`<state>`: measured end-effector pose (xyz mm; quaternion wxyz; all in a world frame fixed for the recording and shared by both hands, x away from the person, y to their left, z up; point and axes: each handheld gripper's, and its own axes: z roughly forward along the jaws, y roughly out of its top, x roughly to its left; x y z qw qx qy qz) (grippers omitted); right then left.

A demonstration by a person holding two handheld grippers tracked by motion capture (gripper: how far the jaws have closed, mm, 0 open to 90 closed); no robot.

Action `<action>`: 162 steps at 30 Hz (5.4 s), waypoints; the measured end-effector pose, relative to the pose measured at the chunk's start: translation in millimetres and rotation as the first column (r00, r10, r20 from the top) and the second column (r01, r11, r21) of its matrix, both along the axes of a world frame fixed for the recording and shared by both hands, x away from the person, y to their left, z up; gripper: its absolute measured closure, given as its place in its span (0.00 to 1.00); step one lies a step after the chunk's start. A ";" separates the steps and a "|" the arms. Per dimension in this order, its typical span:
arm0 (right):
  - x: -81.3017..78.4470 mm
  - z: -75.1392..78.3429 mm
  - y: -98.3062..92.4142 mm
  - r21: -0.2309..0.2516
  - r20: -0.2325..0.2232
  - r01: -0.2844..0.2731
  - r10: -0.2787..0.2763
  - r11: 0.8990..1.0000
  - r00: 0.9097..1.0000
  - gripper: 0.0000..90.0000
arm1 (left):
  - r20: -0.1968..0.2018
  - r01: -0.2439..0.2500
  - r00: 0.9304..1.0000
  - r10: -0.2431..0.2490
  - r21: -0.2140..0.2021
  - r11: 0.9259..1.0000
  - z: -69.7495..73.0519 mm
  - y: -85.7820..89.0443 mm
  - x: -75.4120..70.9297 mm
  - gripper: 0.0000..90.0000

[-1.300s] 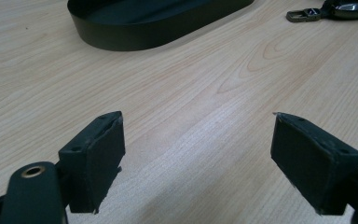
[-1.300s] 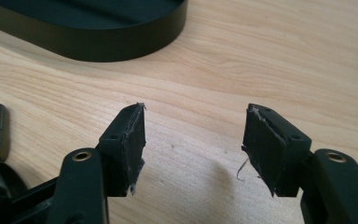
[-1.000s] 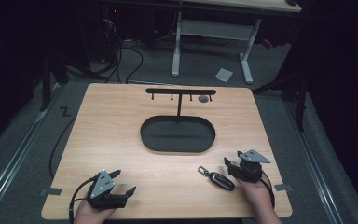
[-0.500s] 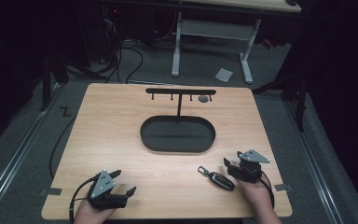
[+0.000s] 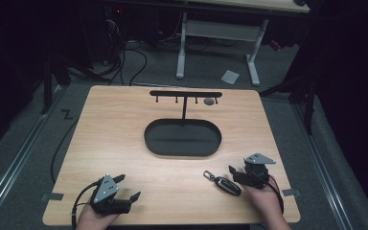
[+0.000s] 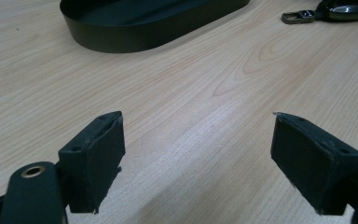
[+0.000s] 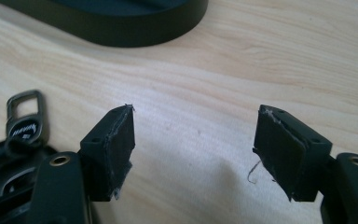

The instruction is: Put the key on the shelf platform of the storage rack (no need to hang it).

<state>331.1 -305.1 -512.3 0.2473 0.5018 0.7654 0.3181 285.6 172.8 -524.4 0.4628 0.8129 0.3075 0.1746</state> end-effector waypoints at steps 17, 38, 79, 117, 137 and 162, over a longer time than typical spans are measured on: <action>-15.0 17.9 11.4 -0.076 -0.158 -0.124 0.111 0.989 0.981 0.28 | 0.000 0.010 1.000 -0.010 -0.002 1.000 0.9 -1.4 -1.3 0.20; -8.5 35.6 38.3 -0.201 -0.394 -0.342 0.243 0.918 0.886 0.28 | 0.002 0.012 1.000 -0.012 -0.008 1.000 1.8 0.6 -0.4 0.20; 23.5 21.2 77.3 -0.257 -0.662 -0.562 0.281 0.786 0.695 0.42 | -0.002 0.022 1.000 -0.022 -0.006 1.000 2.2 1.3 0.1 0.20; 50.7 97.7 85.4 -0.302 -0.639 -0.514 0.230 0.803 0.734 0.54 | -0.002 0.013 1.000 -0.013 -0.007 1.000 2.2 4.7 -2.4 0.20; 101.7 120.5 111.8 -0.325 -0.591 -0.479 0.220 0.815 0.776 0.54 | -0.005 0.010 1.000 -0.010 -0.014 1.000 3.4 8.4 -2.5 0.20; 160.0 98.7 157.9 -0.328 -0.577 -0.479 0.228 0.814 0.784 0.54 | -0.003 0.011 1.000 -0.011 -0.021 1.000 3.1 9.0 -2.5 0.20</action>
